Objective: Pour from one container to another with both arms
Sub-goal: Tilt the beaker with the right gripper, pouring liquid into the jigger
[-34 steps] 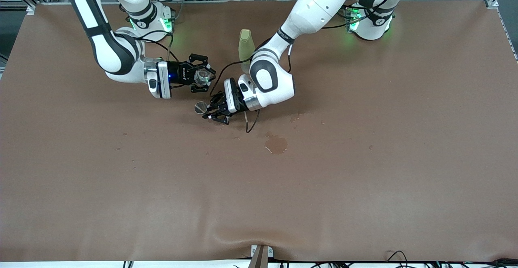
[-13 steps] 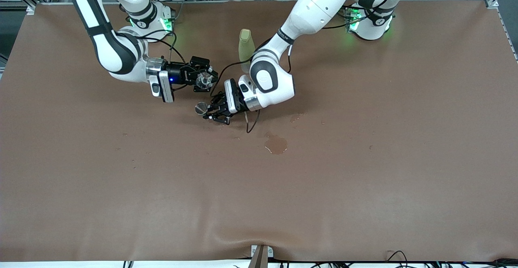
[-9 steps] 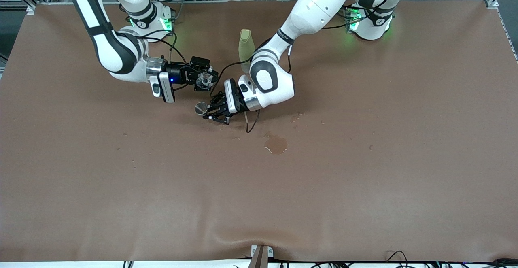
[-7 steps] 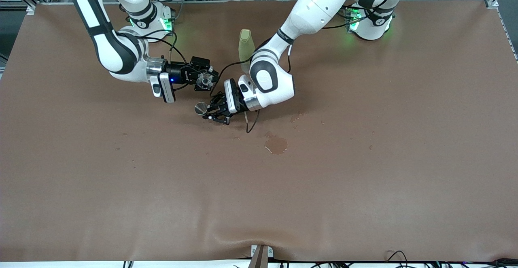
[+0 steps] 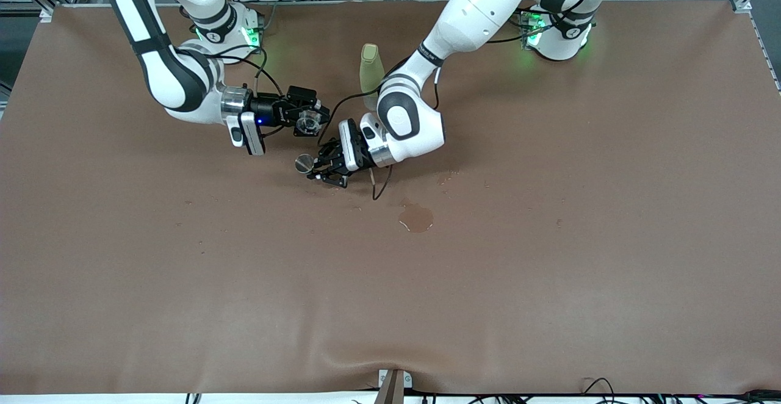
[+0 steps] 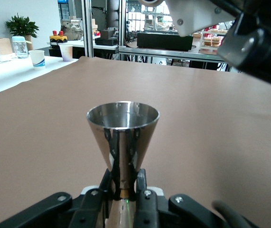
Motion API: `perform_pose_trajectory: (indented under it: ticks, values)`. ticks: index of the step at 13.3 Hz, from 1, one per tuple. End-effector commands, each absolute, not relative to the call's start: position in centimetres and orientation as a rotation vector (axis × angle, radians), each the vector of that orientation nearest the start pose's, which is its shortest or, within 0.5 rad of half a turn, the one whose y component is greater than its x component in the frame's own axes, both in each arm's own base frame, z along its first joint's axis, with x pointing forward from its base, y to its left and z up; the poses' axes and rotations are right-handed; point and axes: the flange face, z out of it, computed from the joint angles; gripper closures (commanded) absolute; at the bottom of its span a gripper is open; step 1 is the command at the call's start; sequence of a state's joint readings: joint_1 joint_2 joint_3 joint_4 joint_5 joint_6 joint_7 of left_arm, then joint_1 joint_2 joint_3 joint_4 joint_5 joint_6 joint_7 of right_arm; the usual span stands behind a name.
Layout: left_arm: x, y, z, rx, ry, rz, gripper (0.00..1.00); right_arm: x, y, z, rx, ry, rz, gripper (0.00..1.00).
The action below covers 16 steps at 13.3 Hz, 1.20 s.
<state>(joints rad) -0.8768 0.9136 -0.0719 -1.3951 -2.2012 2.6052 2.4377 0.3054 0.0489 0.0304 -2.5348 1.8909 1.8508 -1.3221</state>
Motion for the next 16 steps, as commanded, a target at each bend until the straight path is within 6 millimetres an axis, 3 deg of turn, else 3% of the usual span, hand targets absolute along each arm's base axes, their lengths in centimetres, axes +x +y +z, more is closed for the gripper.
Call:
perform_pose_trajectory:
  ticks: [1, 12, 16]
  values:
    - [44.7, -57.8, 16.6, 1.622, -1.273, 1.116, 1.0, 40.3, 22.3, 28.7, -1.637, -0.108, -0.257, 1.0]
    - [43.7, -55.8, 17.0, 1.603, -1.278, 1.09, 1.0, 40.5, 22.2, 28.9, -1.628, -0.02, -0.207, 1.0]
    - [43.7, -56.0, 17.2, 1.597, -1.277, 1.095, 1.0, 40.5, 22.2, 28.9, -1.631, -0.004, -0.195, 1.0]
